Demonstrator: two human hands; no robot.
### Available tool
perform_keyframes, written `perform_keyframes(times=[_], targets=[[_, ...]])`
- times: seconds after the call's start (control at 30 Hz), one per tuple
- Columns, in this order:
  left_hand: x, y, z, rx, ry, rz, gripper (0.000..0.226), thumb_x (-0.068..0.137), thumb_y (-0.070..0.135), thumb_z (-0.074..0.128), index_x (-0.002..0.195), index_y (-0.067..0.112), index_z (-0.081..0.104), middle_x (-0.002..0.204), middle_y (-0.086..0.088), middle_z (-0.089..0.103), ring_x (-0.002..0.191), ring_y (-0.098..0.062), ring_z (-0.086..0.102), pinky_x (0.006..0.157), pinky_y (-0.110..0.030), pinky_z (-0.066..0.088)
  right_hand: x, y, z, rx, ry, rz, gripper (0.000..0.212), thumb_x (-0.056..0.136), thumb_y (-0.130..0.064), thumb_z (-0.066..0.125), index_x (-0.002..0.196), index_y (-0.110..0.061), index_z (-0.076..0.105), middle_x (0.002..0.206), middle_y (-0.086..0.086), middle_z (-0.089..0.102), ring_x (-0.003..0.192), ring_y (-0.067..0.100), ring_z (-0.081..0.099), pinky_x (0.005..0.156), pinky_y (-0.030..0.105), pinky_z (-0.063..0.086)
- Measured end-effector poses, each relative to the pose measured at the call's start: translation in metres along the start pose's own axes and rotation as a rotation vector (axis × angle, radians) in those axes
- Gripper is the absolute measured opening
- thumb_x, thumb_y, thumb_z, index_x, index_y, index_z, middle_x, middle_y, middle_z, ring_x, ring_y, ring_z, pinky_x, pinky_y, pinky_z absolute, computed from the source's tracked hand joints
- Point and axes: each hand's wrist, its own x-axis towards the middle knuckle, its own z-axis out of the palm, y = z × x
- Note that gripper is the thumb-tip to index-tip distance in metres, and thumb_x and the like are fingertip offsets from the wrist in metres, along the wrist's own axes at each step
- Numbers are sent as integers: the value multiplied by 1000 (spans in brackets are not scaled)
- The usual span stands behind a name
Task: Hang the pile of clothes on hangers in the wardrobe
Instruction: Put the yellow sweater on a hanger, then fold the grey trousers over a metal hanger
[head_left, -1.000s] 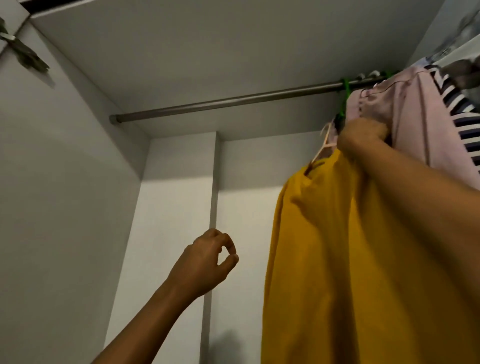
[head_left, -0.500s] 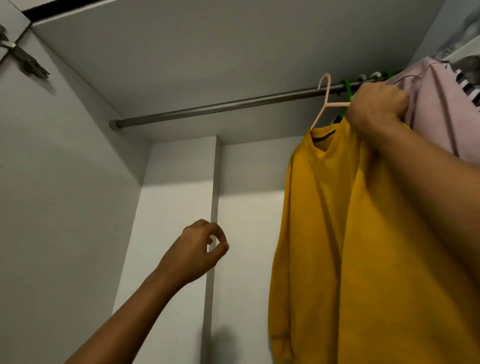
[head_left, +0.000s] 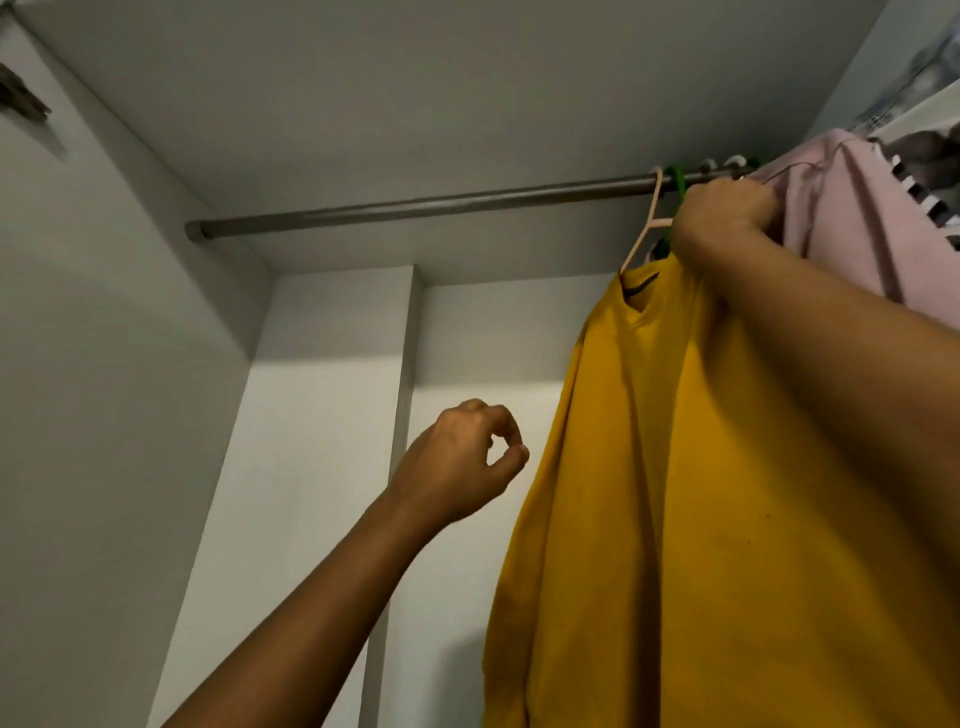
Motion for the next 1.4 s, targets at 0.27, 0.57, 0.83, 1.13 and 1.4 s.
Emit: perform_keyframes(times=[0.27,0.57,0.83,1.13,1.4], targets=[[-79,-7,-27,53,-92,-126,13,88,34,57,92,23,62,89,13,61,84,-7,59,73,-29,51,-78,-20,8,26,26,-252,46,94,-17,45,135,3,40,145,27,24,138,40,16,112,50,16],[-314,-23,-217,526,-442,-615,15,87,36,59,93,24,66,78,16,59,70,-4,56,71,-28,53,-358,-152,-84,1333,-539,-861,15,86,-24,61,81,-18,74,70,2,64,75,24,63,71,28,48],[-620,206,-506,945,-318,-1534,9,84,17,57,86,14,66,87,-1,69,79,-17,62,68,-22,45,-594,-167,-360,1880,-1006,-1492,16,87,-25,64,74,-22,72,71,-2,69,65,8,60,58,16,42],[-763,669,-613,1333,206,-2305,17,87,18,60,99,9,68,101,-8,69,94,-20,62,69,-20,37,-789,34,-710,2100,-978,-2439,17,86,-18,65,71,-25,66,71,-7,63,68,7,56,58,12,35],[-810,891,-592,1525,859,-2487,20,89,20,60,98,3,67,98,-10,69,87,-19,62,78,-30,47,-887,262,-900,1968,-561,-3116,9,91,-26,59,91,-20,66,88,1,66,76,11,57,65,17,41]])
